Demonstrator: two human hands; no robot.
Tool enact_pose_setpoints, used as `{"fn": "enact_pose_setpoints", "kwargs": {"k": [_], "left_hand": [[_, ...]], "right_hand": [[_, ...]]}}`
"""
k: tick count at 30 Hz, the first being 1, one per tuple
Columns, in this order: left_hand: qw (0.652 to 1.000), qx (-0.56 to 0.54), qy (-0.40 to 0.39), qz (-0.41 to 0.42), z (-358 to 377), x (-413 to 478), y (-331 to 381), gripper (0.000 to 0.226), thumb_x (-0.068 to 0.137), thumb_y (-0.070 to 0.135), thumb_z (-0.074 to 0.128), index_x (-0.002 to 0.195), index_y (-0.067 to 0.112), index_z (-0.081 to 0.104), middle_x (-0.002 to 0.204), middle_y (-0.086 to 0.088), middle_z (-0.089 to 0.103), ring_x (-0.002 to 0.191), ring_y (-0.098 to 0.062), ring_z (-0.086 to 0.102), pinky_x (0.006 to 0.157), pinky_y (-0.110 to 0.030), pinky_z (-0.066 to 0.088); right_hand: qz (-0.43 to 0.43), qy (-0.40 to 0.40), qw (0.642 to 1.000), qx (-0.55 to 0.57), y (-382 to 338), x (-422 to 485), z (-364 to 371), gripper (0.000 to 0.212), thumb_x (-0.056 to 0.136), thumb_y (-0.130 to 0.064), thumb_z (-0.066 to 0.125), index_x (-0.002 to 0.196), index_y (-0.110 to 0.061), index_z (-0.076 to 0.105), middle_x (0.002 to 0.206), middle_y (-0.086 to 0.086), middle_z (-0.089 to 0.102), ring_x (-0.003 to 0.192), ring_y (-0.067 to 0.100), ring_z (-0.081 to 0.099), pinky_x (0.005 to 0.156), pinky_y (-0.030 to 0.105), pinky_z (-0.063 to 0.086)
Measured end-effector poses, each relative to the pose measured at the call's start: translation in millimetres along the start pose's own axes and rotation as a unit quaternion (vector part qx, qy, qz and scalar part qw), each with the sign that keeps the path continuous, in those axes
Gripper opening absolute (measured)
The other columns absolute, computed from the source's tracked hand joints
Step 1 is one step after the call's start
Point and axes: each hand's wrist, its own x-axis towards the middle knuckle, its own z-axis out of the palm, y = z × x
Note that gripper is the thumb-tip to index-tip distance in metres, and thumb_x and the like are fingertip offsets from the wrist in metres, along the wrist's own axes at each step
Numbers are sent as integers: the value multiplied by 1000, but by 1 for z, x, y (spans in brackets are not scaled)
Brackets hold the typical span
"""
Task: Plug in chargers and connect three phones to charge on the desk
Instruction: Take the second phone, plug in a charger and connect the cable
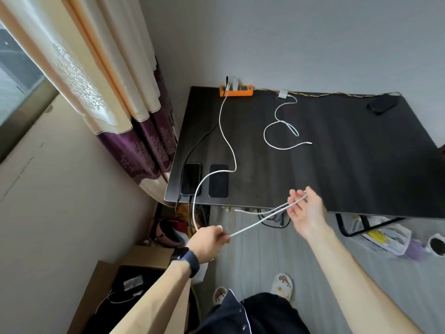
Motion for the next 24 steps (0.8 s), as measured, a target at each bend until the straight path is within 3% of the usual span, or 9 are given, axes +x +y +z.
{"fn": "enact_pose_setpoints", "kwargs": {"k": [4, 7, 9, 11, 13, 15, 18, 21, 24], "left_hand": [[989, 97, -57, -92, 4, -6, -39, 29, 99, 36, 50, 106, 15, 68, 109, -7, 70, 102, -27, 65, 86, -33, 52], [965, 189, -121, -136, 3, -8, -50, 34, 98, 35, 45, 117, 18, 67, 118, -6, 68, 110, -26, 63, 93, -36, 52], [959, 193, -149, -146, 3, -6, -48, 36, 94, 30, 48, 124, 18, 64, 126, -6, 66, 115, -27, 62, 96, -37, 52], [977, 89, -129, -144, 1, -2, -35, 43, 89, 26, 56, 131, 20, 59, 132, -4, 62, 120, -25, 59, 99, -30, 49], [983, -93, -107, -120, -6, 3, -11, 45, 90, 24, 61, 134, 20, 58, 134, 0, 59, 125, -19, 55, 103, -25, 42], [968, -215, -105, -78, -12, 5, 12, 36, 94, 26, 60, 128, 15, 64, 130, 3, 63, 123, -13, 56, 108, -26, 38], [964, -243, -102, -26, -9, 4, 31, 27, 96, 34, 58, 100, 14, 75, 104, 4, 74, 99, -7, 65, 100, -26, 46], [974, -214, -71, -11, 1, -1, 29, 23, 97, 35, 57, 89, 22, 73, 81, 7, 71, 74, -5, 63, 80, -23, 52], [991, -114, -60, -29, 9, -7, 15, 25, 97, 39, 55, 86, 24, 71, 85, 7, 73, 77, -5, 65, 76, -20, 48]], "right_hand": [[-54, 42, 996, -59, -2, 10, -3, 26, 103, -37, 48, 89, -18, 61, 90, -1, 73, 85, 15, 65, 71, 26, 46], [-74, -13, 988, -137, 16, 6, 0, 11, 100, -26, 55, 99, -19, 62, 89, 5, 75, 74, 16, 64, 65, 27, 46], [-74, -77, 975, -193, 31, 0, 3, 11, 100, -22, 57, 106, -15, 63, 85, 6, 77, 71, 19, 65, 65, 29, 50], [-64, -142, 960, -235, 43, -8, 7, 14, 100, -20, 58, 108, -9, 63, 91, 10, 78, 74, 24, 71, 69, 33, 57], [-57, -189, 946, -257, 53, -14, 10, 15, 100, -18, 60, 107, -6, 64, 99, 13, 76, 84, 30, 76, 75, 37, 60], [-58, -220, 939, -259, 62, -18, 13, 16, 99, -16, 60, 109, -4, 64, 103, 16, 75, 91, 31, 76, 78, 36, 60], [-68, -231, 929, -282, 67, -17, 17, 17, 100, -15, 59, 112, -4, 64, 105, 13, 76, 97, 25, 75, 78, 32, 60], [-44, -210, 933, -290, 62, -10, 22, 16, 99, -15, 59, 110, -6, 65, 103, 7, 78, 98, 21, 71, 82, 33, 55], [9, -154, 977, -150, 43, -2, 29, 13, 98, -15, 58, 100, -5, 66, 93, 9, 73, 89, 25, 69, 78, 34, 54]]}}
